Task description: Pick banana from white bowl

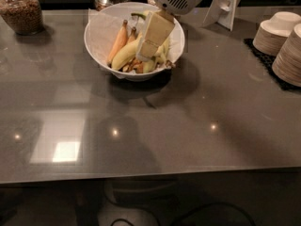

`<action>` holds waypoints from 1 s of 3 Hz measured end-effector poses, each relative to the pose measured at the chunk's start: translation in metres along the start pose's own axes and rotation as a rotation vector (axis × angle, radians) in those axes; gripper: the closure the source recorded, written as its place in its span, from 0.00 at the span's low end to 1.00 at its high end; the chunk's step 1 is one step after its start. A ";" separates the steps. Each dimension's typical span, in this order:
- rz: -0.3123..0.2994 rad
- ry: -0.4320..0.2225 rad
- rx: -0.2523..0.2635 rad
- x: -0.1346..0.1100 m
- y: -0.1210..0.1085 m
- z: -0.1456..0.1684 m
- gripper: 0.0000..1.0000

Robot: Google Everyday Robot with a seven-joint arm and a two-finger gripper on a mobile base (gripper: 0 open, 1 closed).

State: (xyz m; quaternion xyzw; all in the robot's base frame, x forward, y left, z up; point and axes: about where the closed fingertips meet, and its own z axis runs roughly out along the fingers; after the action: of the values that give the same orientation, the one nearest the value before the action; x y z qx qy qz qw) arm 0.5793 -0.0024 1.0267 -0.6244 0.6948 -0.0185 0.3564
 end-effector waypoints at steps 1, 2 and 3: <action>-0.011 -0.024 0.009 -0.003 -0.001 0.014 0.00; -0.015 -0.055 0.000 -0.005 0.000 0.043 0.00; -0.018 -0.068 -0.010 -0.003 0.004 0.065 0.07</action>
Offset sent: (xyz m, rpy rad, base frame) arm 0.0434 0.0393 -0.0610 0.0702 -0.0084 0.0605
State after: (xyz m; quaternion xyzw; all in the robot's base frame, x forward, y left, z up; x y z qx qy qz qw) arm 0.6095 0.0286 0.9784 -0.6326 0.6769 0.0029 0.3764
